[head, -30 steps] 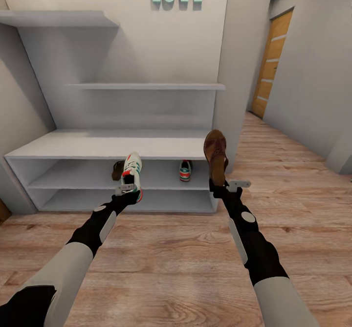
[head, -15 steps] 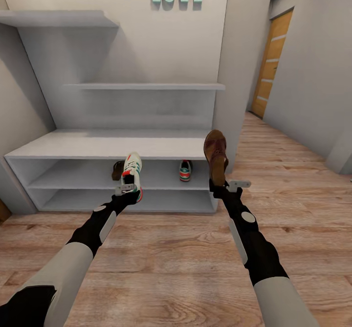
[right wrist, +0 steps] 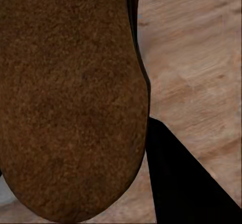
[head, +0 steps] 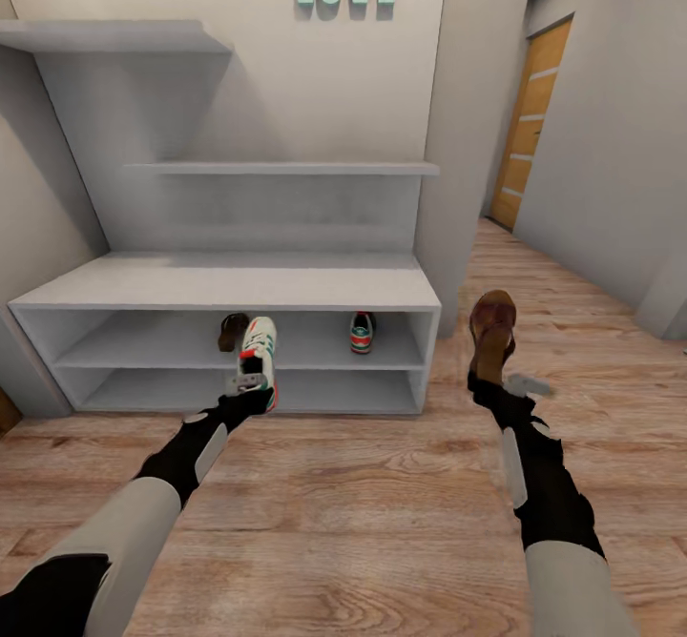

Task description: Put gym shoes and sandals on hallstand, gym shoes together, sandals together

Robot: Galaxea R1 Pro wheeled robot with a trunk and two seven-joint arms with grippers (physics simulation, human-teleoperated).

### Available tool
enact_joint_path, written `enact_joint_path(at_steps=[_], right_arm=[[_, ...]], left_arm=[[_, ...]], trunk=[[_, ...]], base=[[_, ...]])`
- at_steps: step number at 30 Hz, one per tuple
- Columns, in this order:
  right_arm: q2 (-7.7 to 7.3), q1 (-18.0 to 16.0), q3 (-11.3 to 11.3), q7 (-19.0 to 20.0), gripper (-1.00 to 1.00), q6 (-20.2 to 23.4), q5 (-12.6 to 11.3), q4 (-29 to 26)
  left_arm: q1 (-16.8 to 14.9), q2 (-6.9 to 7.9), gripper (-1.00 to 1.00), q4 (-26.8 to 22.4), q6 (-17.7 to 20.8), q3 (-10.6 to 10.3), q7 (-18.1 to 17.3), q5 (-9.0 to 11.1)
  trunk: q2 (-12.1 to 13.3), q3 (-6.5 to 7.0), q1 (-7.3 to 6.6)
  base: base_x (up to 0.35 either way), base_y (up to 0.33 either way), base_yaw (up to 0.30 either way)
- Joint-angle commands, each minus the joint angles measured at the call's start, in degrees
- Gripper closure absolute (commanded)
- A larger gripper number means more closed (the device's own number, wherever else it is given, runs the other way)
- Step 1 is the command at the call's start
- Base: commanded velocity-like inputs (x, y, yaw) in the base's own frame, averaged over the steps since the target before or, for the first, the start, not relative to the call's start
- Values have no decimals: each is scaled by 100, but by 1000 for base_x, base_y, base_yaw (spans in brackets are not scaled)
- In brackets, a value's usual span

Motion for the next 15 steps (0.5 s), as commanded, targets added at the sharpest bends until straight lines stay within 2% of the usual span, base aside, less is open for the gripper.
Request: enact_joint_path(at_steps=[1, 2, 3, 5, 6, 8, 9, 11, 12, 13, 14, 15], right_arm=[[0, -4, -235, -5, 100, 254, -43, -54], [-55, -4, -717, 6, 100, 647, -43, -185], [-117, -4, -968, 9, 100, 831, -43, -270], [-489, -4, -1910, 27, 100, 1508, -53, -637], [-591, -4, -2115, 30, 100, 1677, -56, -707], [-1043, -4, -2769, 41, 100, 2400, -64, -873], [-1178, -4, -2902, 43, 100, 2579, -65, -896], [-1772, -4, -3349, 48, 100, 3157, -68, -951], [-1918, -4, -3442, 49, 100, 3253, -66, -958], [-2188, -4, -3608, 46, 100, 3393, -57, -969], [-2309, -4, -3677, 46, 100, 3443, -51, -973], [-2520, -4, -3789, 44, 100, 3516, -42, -979]], left_arm=[[-3, -5, 100, 75, 49, 15, -28, 66], [-2, -15, 100, 236, 49, 12, -26, 62], [-2, -23, 100, 312, 49, 11, -25, 60], [-1, -55, 100, 562, 49, 13, -16, 61], [-1, -61, 100, 606, 49, 14, -15, 61], [-1, -71, 100, 712, 53, 15, -12, 62], [-1, -73, 100, 729, 54, 15, -10, 62], [-1, -79, 100, 789, 107, 16, -5, 63], [-1, -82, 100, 810, 165, 16, -3, 63], [-1, -91, 100, 842, 342, 16, 2, 58], [-1, -96, 100, 852, 451, 16, 7, 54], [-1, -113, 100, 864, 680, 16, 13, 44]], trunk=[[-3, -4, -2], [-3, -4, -2], [-3, -4, -2], [-3, -4, -2], [-3, -4, -2], [-3, -4, -2], [-3, -4, -2], [-3, -4, -2], [-3, -4, -2], [-3, -4, -2], [-3, -4, -2], [-3, -4, -2]], base=[[0, 0, 0], [0, 0, 0], [0, 0, 0], [0, 0, 0], [0, 0, 0], [0, 0, 0], [0, 0, 0], [0, 0, 0], [0, 0, 0], [0, 0, 0], [0, 0, 0], [0, 0, 0]])
